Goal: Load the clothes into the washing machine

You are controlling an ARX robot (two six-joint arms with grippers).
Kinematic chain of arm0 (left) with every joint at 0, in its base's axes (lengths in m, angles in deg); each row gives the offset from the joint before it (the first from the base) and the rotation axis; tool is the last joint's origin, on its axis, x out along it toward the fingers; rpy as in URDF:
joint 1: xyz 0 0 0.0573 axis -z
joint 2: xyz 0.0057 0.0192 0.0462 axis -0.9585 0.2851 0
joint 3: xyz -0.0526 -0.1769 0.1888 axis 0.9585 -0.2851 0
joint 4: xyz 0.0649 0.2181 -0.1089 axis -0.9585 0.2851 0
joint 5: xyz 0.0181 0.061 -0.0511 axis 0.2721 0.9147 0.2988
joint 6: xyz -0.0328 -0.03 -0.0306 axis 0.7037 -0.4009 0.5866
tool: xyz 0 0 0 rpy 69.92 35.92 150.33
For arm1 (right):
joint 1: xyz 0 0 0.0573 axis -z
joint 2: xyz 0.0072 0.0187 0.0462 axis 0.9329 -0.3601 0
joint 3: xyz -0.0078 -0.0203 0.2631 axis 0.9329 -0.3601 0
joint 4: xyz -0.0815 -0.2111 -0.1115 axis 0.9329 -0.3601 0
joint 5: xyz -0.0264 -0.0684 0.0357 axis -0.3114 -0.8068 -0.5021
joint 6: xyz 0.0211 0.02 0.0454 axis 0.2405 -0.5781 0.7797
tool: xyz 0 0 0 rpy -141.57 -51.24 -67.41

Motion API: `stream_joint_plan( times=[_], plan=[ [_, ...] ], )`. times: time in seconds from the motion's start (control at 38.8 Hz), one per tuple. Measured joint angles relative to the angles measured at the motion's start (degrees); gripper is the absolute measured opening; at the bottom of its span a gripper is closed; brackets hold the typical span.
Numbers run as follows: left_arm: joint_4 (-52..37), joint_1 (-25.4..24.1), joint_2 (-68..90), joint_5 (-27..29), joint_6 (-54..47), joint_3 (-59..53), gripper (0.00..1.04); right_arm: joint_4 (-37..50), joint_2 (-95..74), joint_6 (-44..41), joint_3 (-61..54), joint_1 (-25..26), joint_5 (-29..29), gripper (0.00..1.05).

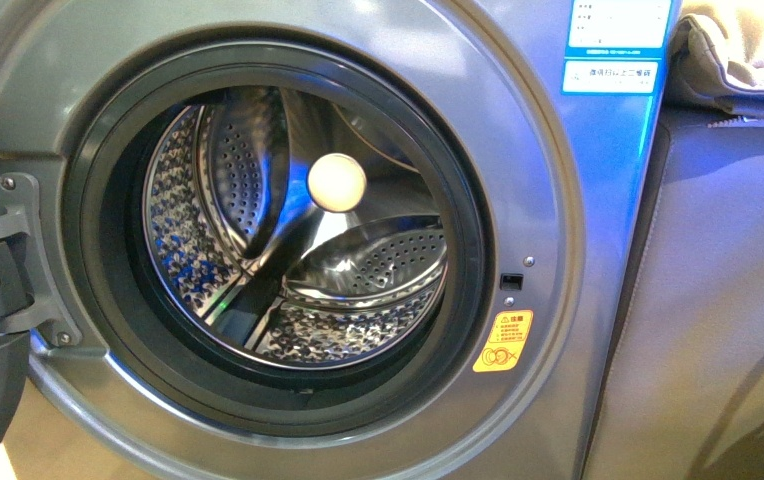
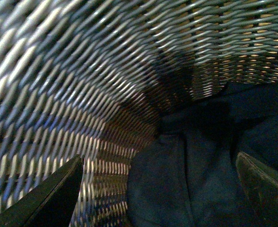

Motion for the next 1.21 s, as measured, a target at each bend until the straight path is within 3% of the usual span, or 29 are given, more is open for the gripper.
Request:
stream_joint_plan(
  times=[0.46,1.21],
  plan=[
    [0.0,0.0,0.0,0.0,0.0,0.0,0.98,-0.83,-20.04,-0.72,9.86,-2.93,-8.57,0.97],
    [0.0,0.0,0.0,0.0,0.0,0.0,0.98,-1.27,-36.85,-4.33,20.31,-2.97,-12.02,0.97]
  ],
)
